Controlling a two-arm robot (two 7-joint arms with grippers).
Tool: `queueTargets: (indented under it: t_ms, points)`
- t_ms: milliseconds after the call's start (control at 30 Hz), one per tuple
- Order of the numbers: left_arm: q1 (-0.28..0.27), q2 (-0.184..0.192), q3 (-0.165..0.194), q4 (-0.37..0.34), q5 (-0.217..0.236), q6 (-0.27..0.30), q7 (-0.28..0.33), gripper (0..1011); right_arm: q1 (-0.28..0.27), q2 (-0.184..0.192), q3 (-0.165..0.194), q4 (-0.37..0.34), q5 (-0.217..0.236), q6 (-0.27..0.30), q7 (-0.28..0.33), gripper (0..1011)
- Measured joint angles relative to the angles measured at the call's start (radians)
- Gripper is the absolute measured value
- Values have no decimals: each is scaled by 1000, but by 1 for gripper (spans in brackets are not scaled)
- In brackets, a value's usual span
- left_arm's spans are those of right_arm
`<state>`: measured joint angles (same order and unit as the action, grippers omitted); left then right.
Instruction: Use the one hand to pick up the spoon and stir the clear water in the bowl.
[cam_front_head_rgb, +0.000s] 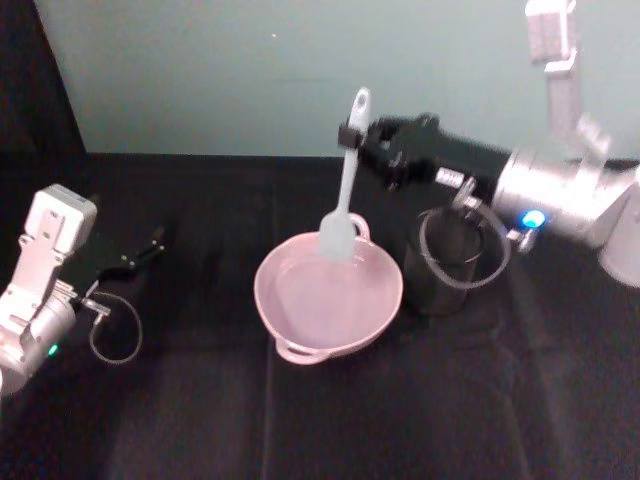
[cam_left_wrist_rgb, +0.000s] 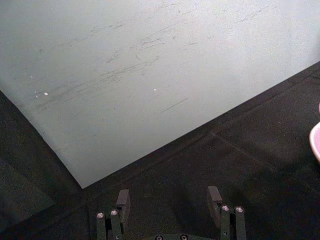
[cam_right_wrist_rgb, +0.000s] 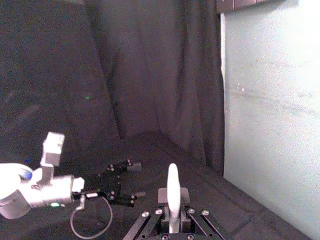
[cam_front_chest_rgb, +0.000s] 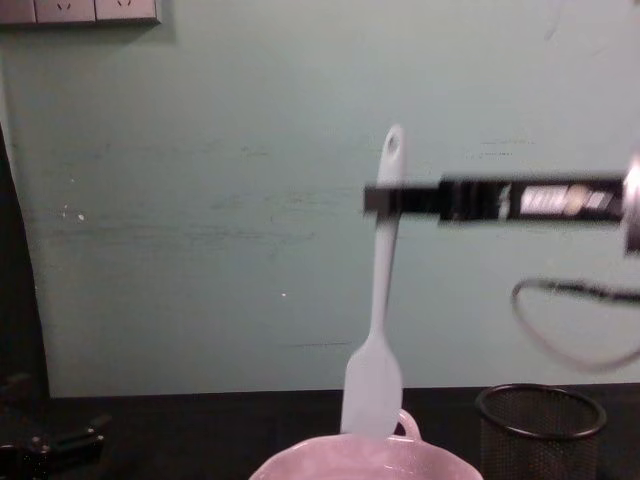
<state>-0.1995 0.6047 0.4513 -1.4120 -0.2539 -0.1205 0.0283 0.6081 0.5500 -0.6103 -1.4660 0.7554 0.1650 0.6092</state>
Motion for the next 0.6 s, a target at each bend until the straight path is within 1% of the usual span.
queueTargets:
  t_ms: [100, 200, 233, 333, 400, 433, 533, 600]
  points:
    - [0, 0, 0, 0, 0, 0, 0, 1011, 0, -34, -18, 59, -22, -32, 14, 120]
    - [0, 0, 0, 0, 0, 0, 0, 1011, 0, -51, -28, 86, -37, -47, 27, 119]
    - [0, 0, 0, 0, 0, 0, 0, 1011, -3, -60, -37, 101, -48, -56, 37, 119]
    - [0, 0, 0, 0, 0, 0, 0, 1011, -11, -78, -48, 119, -67, -73, 49, 120]
    - [0, 0, 0, 0, 0, 0, 0, 1011, -16, -87, -53, 128, -76, -83, 50, 120]
    - [0, 0, 0, 0, 0, 0, 0, 1011, -21, -101, -58, 140, -87, -96, 49, 120]
    - [0, 0, 0, 0, 0, 0, 0, 1011, -26, -123, -63, 162, -105, -118, 45, 120]
    - [0, 0, 0, 0, 0, 0, 0, 1011, -26, -148, -67, 191, -128, -145, 29, 120]
